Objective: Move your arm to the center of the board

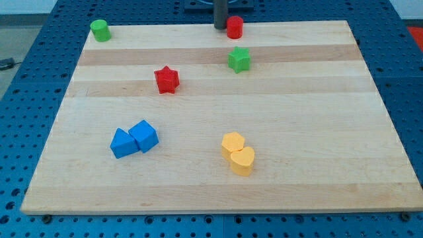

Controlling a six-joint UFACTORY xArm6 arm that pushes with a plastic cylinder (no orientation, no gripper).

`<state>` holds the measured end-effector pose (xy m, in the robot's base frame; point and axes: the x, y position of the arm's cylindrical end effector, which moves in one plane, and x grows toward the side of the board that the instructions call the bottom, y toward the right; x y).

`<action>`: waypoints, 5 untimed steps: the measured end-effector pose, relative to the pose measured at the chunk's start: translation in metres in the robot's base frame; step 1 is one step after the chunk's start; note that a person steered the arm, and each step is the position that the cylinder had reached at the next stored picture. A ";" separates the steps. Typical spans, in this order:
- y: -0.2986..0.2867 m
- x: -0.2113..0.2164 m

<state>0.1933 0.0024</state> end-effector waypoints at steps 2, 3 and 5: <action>-0.048 0.014; -0.056 0.067; -0.072 0.100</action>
<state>0.2929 -0.0692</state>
